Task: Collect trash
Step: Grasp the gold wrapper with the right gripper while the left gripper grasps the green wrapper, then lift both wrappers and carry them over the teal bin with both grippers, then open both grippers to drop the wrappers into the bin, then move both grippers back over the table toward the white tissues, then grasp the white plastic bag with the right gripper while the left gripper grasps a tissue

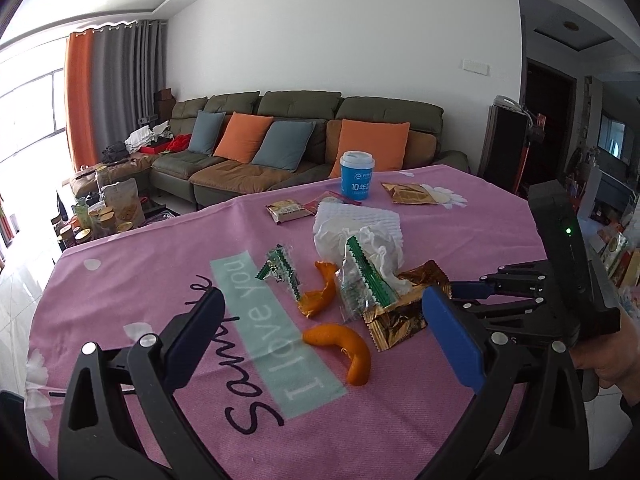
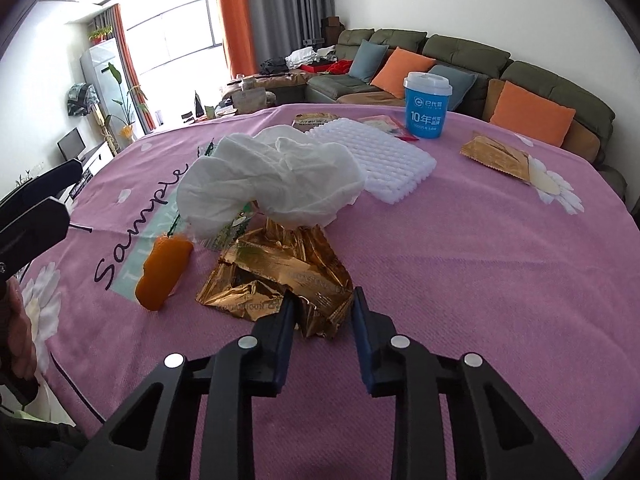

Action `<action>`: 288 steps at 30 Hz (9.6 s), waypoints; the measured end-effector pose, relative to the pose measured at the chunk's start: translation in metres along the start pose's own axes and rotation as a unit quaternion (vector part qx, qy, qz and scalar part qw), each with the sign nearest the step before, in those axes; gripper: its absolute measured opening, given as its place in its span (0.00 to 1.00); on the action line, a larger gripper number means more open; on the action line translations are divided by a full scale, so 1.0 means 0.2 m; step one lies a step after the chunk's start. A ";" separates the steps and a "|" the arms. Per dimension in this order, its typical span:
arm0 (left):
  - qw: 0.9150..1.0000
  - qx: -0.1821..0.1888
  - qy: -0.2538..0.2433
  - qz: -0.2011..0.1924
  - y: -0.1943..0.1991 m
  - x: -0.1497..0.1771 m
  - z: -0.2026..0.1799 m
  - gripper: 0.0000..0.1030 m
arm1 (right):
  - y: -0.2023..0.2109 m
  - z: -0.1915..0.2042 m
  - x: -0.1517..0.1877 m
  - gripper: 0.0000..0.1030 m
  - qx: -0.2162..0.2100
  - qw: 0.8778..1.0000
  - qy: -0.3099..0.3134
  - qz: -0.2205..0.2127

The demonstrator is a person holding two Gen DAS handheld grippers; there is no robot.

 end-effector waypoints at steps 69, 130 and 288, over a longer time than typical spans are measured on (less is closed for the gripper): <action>0.995 -0.042 0.093 0.018 0.02 -0.11 0.40 0.18 | 0.55 0.00 -0.09 0.13 -0.057 0.985 -0.048 -0.153; 0.880 -0.274 0.382 0.069 1.33 1.31 1.67 0.20 | -0.21 2.28 -0.44 0.15 -0.211 0.909 0.356 0.041; 1.000 0.009 0.015 0.022 0.08 -0.10 0.10 0.94 | 0.09 -0.18 -0.20 0.84 -0.041 0.987 -0.144 -0.057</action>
Point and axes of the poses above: each gripper's, at about its wrist camera, not at the fingertips, and y roughly against the way its jaws point, z to its left, x to its underside, the point moved 2 cm from there along -y, roughly the way its jaws point, and after that the axes turned 11 degrees about z, right-handed, at the moved point
